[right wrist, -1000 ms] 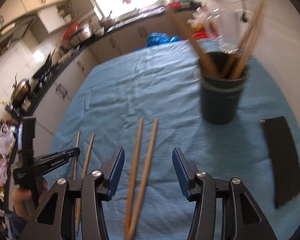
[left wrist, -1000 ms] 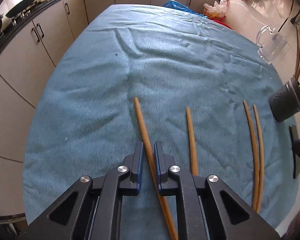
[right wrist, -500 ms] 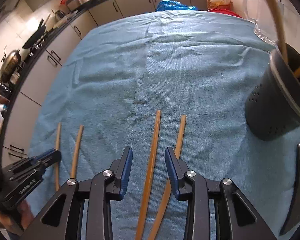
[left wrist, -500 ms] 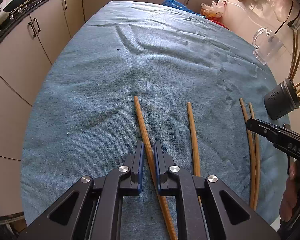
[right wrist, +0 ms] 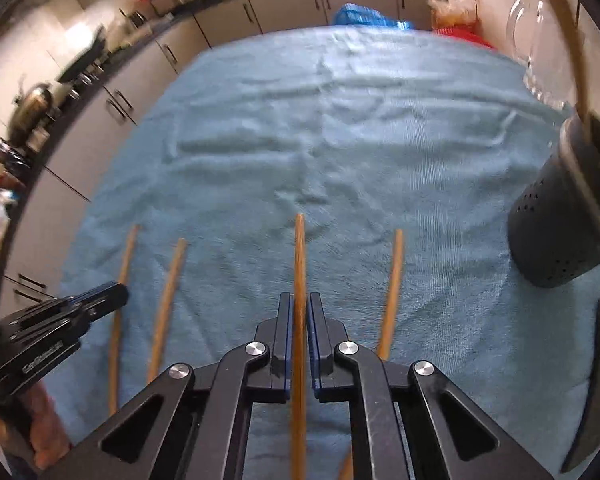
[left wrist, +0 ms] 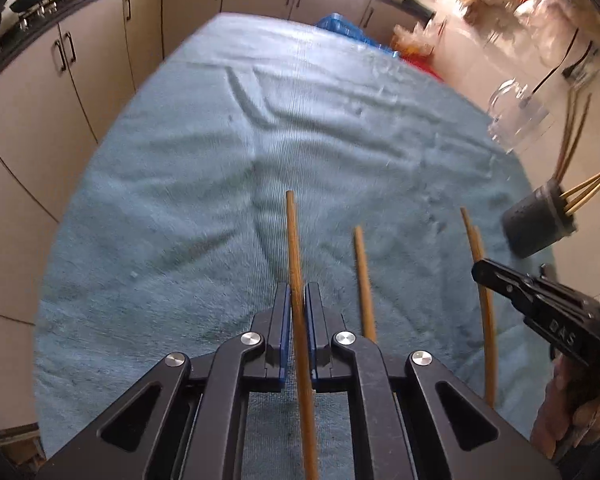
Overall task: Organize utensils
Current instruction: 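Close the left gripper on another chopstick and lift it upright, then carry the upright chopstick with the left gripper to the grey cup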
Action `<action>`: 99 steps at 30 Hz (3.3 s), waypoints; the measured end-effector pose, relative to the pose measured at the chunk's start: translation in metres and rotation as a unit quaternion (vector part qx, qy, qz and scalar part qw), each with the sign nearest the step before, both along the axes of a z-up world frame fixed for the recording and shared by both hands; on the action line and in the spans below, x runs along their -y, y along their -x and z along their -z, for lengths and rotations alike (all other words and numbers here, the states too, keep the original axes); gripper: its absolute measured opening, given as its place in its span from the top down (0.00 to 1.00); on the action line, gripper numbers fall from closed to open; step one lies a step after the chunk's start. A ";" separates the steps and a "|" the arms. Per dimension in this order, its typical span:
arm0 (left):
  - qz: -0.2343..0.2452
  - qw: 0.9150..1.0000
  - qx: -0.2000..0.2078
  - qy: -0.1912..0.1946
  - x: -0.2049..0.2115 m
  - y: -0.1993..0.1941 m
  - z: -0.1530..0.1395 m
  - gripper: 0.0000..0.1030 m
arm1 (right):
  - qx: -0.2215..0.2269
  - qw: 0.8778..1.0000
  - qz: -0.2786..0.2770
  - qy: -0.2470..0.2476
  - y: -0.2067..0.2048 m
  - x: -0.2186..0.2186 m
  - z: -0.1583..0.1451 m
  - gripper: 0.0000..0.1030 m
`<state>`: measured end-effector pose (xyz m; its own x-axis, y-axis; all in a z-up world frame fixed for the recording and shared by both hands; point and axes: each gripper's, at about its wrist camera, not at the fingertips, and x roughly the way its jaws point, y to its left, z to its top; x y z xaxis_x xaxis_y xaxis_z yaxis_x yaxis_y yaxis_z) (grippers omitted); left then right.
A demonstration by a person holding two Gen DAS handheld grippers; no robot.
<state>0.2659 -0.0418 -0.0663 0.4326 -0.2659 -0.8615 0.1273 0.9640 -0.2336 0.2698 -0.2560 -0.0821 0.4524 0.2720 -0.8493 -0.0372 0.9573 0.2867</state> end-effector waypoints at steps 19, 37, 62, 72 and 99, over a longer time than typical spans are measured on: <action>0.009 0.992 0.128 0.019 0.004 0.051 -0.098 0.94 | 0.213 0.975 0.026 -0.055 0.093 0.014 -0.099 0.93; -0.005 0.995 -0.079 -0.052 0.016 -0.035 0.018 0.78 | 0.209 0.975 0.028 -0.071 0.101 0.024 -0.097 0.93; -0.006 0.993 0.117 0.012 -0.007 0.041 -0.099 0.94 | 0.236 0.967 0.041 -0.081 0.119 0.031 -0.113 0.93; -0.001 0.990 0.143 0.011 -0.001 0.047 -0.121 0.94 | 0.245 0.965 0.051 -0.084 0.126 0.038 -0.117 0.93; 0.053 0.986 0.159 0.018 0.052 0.050 -0.145 0.94 | 0.259 0.957 0.093 -0.094 0.135 0.078 -0.126 0.93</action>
